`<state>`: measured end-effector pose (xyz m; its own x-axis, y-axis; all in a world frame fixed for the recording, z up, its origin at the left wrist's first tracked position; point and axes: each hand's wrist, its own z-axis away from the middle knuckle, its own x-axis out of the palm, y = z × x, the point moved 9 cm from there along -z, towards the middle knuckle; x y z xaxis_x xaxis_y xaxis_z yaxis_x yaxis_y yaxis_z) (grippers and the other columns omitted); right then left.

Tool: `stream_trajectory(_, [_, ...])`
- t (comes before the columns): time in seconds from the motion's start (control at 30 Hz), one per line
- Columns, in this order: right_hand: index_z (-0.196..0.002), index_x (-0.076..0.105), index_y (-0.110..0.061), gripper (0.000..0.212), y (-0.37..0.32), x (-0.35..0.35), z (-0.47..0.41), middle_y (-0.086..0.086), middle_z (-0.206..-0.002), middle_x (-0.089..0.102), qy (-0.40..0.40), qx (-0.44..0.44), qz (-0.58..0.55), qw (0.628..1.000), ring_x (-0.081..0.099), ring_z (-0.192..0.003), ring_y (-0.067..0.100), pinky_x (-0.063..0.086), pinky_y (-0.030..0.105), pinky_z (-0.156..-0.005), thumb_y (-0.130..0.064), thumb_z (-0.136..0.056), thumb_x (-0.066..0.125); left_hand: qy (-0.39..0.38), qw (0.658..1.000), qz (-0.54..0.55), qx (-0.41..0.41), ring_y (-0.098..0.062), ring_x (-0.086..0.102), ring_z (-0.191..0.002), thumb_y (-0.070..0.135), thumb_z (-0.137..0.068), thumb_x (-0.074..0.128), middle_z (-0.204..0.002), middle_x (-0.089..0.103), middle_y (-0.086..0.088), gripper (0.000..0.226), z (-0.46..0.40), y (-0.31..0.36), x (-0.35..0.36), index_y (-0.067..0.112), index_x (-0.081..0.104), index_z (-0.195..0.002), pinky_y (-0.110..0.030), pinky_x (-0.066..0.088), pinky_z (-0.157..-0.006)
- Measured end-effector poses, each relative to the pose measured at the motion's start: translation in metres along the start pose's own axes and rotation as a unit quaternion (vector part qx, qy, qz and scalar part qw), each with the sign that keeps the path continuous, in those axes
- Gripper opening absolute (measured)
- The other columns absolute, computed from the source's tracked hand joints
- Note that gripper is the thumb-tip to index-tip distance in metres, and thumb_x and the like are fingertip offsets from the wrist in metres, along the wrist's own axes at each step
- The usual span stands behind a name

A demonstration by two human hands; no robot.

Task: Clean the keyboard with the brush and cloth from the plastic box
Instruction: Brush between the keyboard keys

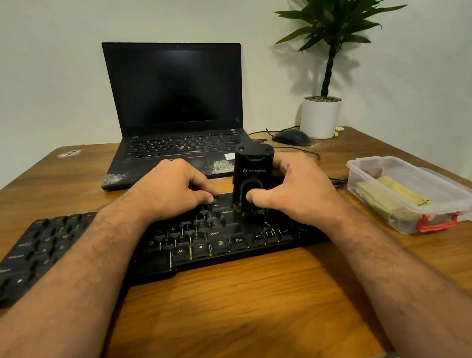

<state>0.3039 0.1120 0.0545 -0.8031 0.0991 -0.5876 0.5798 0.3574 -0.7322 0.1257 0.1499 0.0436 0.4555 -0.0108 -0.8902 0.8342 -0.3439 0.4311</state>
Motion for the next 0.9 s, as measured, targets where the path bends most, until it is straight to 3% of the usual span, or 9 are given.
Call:
stream_trajectory(0.17, [-0.110,0.069,-0.029,0.035,0.014,-0.019,-0.005,-0.012,-0.091,0.072,0.086,0.040,0.066,0.993,0.068,-0.077,0.004,0.060,0.024,-0.073,-0.023,-0.076,0.078,-0.002,1.000,0.000,-0.003,0.005,0.057,-0.090,0.029,-0.085,0.075,-0.105,0.072,0.015,0.016,-0.001,0.000,0.000,0.038,0.078,-0.098,-0.020,0.041,-0.090])
stream_trajectory(0.23, [-0.106,0.068,-0.032,0.034,0.016,-0.020,-0.002,-0.016,-0.087,0.071,0.062,0.043,0.029,0.997,0.069,-0.074,0.000,0.054,0.010,-0.063,-0.019,-0.076,0.080,-0.004,1.000,0.000,-0.002,0.005,0.058,-0.090,0.029,-0.085,0.075,-0.106,0.072,0.016,0.016,-0.001,0.000,0.000,0.038,0.078,-0.098,-0.020,0.041,-0.090])
stream_trajectory(0.3, [-0.106,0.069,-0.032,0.036,0.015,-0.013,0.004,-0.015,-0.087,0.072,0.011,0.048,-0.025,0.998,0.070,-0.072,-0.002,0.050,0.008,-0.056,-0.016,-0.076,0.082,-0.006,1.000,0.001,-0.002,0.003,0.059,-0.094,0.028,-0.085,0.074,-0.106,0.072,0.016,0.016,-0.001,0.000,0.001,0.038,0.078,-0.097,-0.020,0.042,-0.091])
stream_trajectory(0.47, [-0.110,0.070,-0.029,0.036,0.019,-0.021,0.000,-0.014,-0.092,0.072,0.075,0.066,0.001,0.995,0.066,-0.082,-0.003,0.047,0.010,-0.061,-0.021,-0.076,0.082,-0.007,1.000,-0.003,-0.006,0.003,0.058,-0.093,0.028,-0.085,0.075,-0.104,0.071,0.016,0.015,-0.002,0.001,0.000,0.038,0.078,-0.095,-0.020,0.040,-0.088])
stream_trajectory(0.6, [-0.109,0.070,-0.030,0.038,0.006,-0.002,0.008,-0.012,-0.093,0.075,-0.035,0.049,-0.048,0.997,0.071,-0.081,0.001,0.056,0.016,-0.066,-0.016,-0.076,0.083,-0.012,1.000,-0.001,0.001,0.001,0.060,-0.097,0.027,-0.085,0.075,-0.106,0.072,0.014,0.016,0.000,0.001,0.000,0.037,0.078,-0.097,-0.020,0.042,-0.091])
stream_trajectory(0.7, [-0.116,0.068,-0.029,0.040,0.007,-0.010,0.008,-0.010,-0.097,0.073,0.021,0.050,0.021,0.998,0.070,-0.078,0.003,0.059,0.021,-0.069,-0.019,-0.079,0.080,-0.011,1.000,0.002,0.004,0.002,0.060,-0.096,0.027,-0.085,0.075,-0.105,0.072,0.015,0.017,0.001,0.001,0.000,0.037,0.078,-0.098,-0.020,0.042,-0.090])
stream_trajectory(0.77, [-0.118,0.067,-0.028,0.040,0.008,-0.021,0.011,-0.011,-0.099,0.072,0.070,0.048,0.046,0.995,0.068,-0.076,0.001,0.055,0.017,-0.065,-0.022,-0.080,0.078,-0.011,1.000,0.005,0.007,0.004,0.059,-0.094,0.027,-0.085,0.075,-0.104,0.073,0.016,0.017,0.000,0.001,0.000,0.038,0.078,-0.097,-0.019,0.041,-0.089])
stream_trajectory(0.83, [-0.119,0.067,-0.030,0.043,0.010,-0.022,0.017,-0.014,-0.101,0.071,0.059,0.048,0.006,0.997,0.068,-0.080,-0.002,0.052,0.012,-0.064,-0.020,-0.079,0.080,-0.014,1.000,0.007,0.009,0.004,0.060,-0.095,0.027,-0.085,0.075,-0.105,0.073,0.016,0.017,-0.001,0.000,0.001,0.039,0.077,-0.097,-0.019,0.042,-0.091])
stream_trajectory(0.9, [-0.120,0.066,-0.031,0.046,0.010,-0.015,0.022,-0.015,-0.102,0.071,0.017,0.054,-0.034,0.998,0.067,-0.088,-0.002,0.054,0.017,-0.072,-0.019,-0.078,0.081,-0.018,1.000,0.008,0.008,0.002,0.060,-0.098,0.027,-0.085,0.075,-0.106,0.072,0.016,0.017,-0.002,0.000,0.001,0.039,0.077,-0.096,-0.021,0.043,-0.094])
